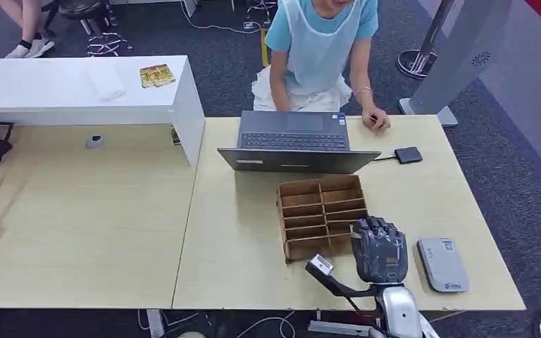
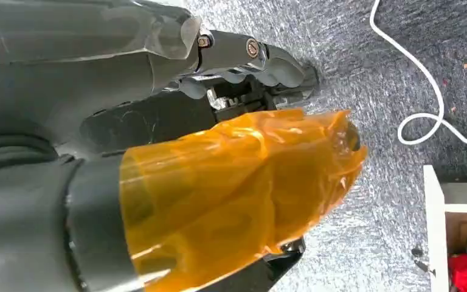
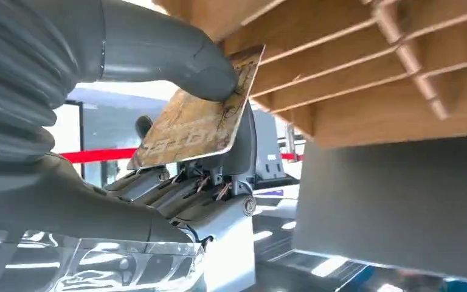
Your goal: Pass the card to the sensor for recognition and then transmit it.
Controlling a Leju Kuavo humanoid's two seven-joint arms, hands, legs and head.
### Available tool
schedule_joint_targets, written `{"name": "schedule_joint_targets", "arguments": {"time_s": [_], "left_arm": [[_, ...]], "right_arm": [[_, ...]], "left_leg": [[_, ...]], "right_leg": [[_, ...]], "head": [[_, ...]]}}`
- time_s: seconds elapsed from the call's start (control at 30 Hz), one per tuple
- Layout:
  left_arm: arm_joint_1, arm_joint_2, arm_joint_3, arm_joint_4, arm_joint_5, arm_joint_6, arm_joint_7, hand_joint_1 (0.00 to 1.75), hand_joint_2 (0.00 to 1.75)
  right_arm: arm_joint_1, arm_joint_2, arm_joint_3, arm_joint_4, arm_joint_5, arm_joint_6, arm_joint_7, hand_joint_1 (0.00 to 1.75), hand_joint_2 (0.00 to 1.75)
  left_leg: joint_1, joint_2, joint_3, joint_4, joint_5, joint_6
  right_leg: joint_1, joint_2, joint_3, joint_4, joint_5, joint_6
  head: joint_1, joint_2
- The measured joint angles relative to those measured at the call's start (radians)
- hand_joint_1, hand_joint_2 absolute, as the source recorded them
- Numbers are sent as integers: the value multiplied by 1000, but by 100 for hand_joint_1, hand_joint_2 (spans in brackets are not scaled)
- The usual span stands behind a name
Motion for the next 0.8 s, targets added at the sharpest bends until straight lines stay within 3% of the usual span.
{"name": "schedule_joint_targets", "arguments": {"time_s": [0.13, 0.43, 0.63, 0.8], "left_arm": [[0, 0, 0, -1, 21, -3, 3, 0, 0], [0, 0, -10, -1, 49, -21, 2, 0, 0], [0, 0, -24, -2, 69, -32, 0, 0, 0], [3, 1, -44, -6, 95, -47, -2, 0, 0]], "right_arm": [[16, 0, -45, -41, -76, -52, -13, 150, 175], [35, 0, -137, -110, -243, -59, -89, 164, 175], [37, 3, -205, -113, -394, -56, -172, 164, 175], [39, 15, -250, -124, -602, 5, -282, 166, 175]], "left_leg": [[0, 0, 0, 0, 0, 0], [0, 0, 0, 0, 0, 0], [0, 0, 0, 0, 0, 0], [0, 0, 0, 0, 0, 0]], "right_leg": [[0, 0, 0, 0, 0, 0], [0, 0, 0, 0, 0, 0], [0, 0, 0, 0, 0, 0], [0, 0, 0, 0, 0, 0]], "head": [[0, 0], [0, 0], [0, 0], [0, 0]]}}
